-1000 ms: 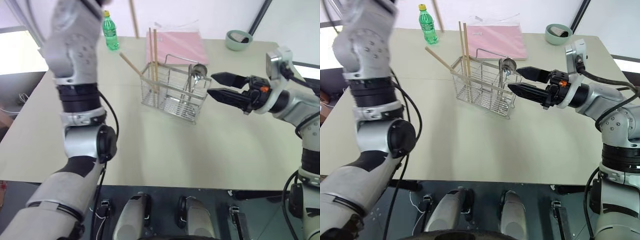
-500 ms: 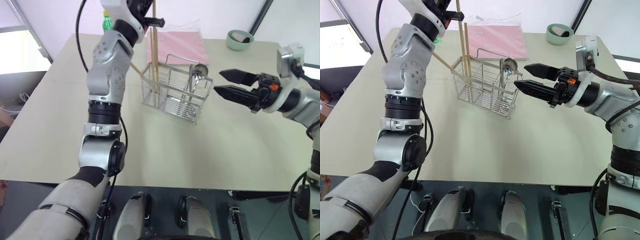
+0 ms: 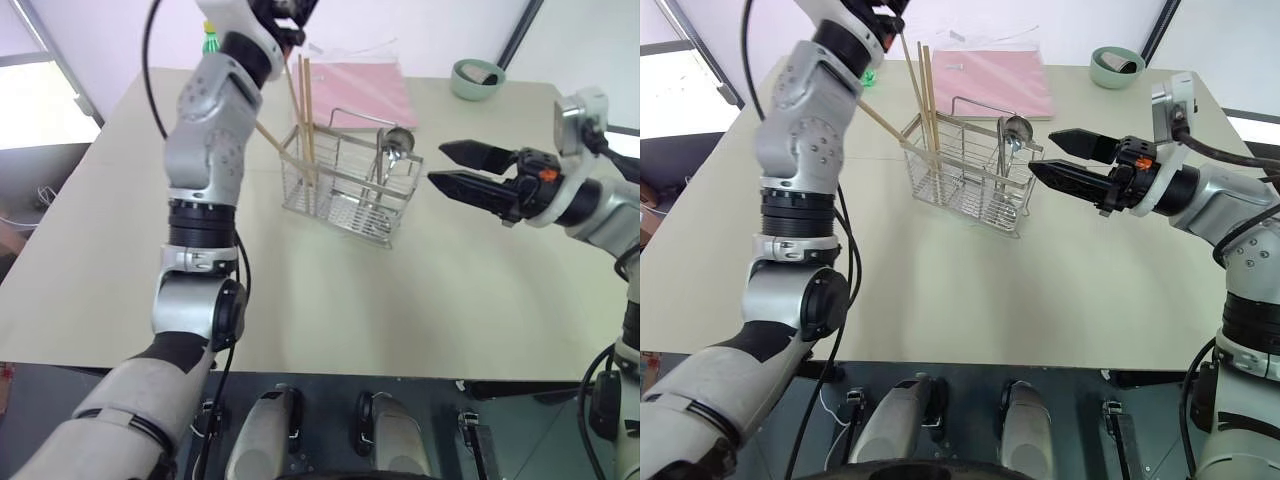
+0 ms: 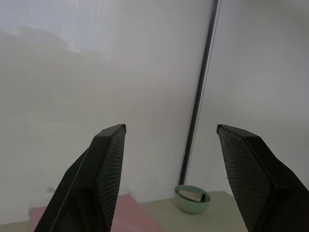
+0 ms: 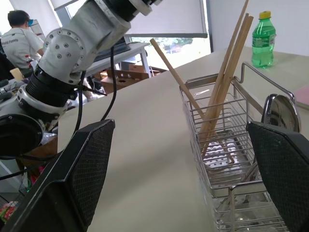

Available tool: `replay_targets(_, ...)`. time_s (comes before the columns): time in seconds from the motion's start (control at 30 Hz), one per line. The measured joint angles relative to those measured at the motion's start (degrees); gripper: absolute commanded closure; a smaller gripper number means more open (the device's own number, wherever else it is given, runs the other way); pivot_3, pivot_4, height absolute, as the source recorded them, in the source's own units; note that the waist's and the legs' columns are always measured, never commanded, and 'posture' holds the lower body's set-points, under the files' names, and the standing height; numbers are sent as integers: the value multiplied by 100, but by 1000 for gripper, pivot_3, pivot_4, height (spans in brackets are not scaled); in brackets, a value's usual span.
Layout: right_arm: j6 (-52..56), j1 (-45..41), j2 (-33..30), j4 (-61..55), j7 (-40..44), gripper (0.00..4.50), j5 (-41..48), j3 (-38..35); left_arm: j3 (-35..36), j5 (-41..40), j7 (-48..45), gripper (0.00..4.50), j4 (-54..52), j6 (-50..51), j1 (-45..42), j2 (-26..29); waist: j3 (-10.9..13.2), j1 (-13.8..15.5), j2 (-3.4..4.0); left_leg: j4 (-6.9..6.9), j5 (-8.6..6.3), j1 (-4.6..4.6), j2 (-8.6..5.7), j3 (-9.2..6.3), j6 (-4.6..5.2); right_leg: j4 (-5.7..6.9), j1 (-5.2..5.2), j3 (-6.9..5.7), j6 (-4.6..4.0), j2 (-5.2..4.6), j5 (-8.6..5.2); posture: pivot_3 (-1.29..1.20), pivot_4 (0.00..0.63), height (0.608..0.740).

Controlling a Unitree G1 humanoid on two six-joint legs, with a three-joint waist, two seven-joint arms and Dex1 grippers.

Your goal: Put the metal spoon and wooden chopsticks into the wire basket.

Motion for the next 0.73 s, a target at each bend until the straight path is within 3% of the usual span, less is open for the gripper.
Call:
replay_targets(0.07, -37, -7, 0, 52, 26, 0, -37, 2, 118, -159, -15, 1351, -133, 429, -216, 365, 0, -1, 0, 0, 0, 1, 1, 0, -1, 2, -2, 1, 0, 3, 0, 0, 150, 686)
replay_targets(0.13, -97, -76, -11, 150, 109, 0, -143, 52, 255, -475, -287, 1351, -159, 1127, -653, 1067, 3, -13, 4, -2, 0, -2, 1, 1, -1, 2, -7, 1, 0, 5, 0, 0, 150, 686)
replay_targets(0.27, -309, -172, -189, 533, 323, 0, -421, 106, 326, -975, -1694, 1351, -272, 2168, -1095, 2922, -2, -92, 26, -12, 12, 9, 0, 13, -26, -3, -1, 8, 5, 6, -6, 0, 150, 686)
replay_targets(0.4, -529, -222, -217, 770, 546, 0, -680, 183, -100, -1072, -3631, 1351, -1002, 2359, 511, 4444, -2, -134, 45, -11, 8, 16, 0, 14, -52, -2, -2, 14, 1, 4, -6, 0, 150, 686)
replay_targets(0.5, -676, -205, -310, 903, 751, 0, -875, 272, -448, -932, -4526, 1351, -1544, 2234, 2165, 5065, 2, -145, 47, -13, 7, 11, 5, 12, -51, -7, -17, 16, -13, 4, -7, 0, 150, 686)
replay_targets(0.63, -756, -123, -514, 1080, 995, 0, -1081, 276, -478, -647, -5112, 1351, -2114, 1715, 3648, 5442, 6, -125, 43, -17, 12, -28, 4, 10, -61, -3, -75, 18, -8, 0, -4, 0, 150, 686)
replay_targets(0.73, -753, -123, -518, 1079, 1085, 0, -1082, 276, -288, -673, -5103, 1351, -2238, 1650, 3691, 5442, 6, -127, 43, -9, 19, -63, 4, 10, -66, 3, -88, 17, -8, 2, 0, 0, 150, 686)
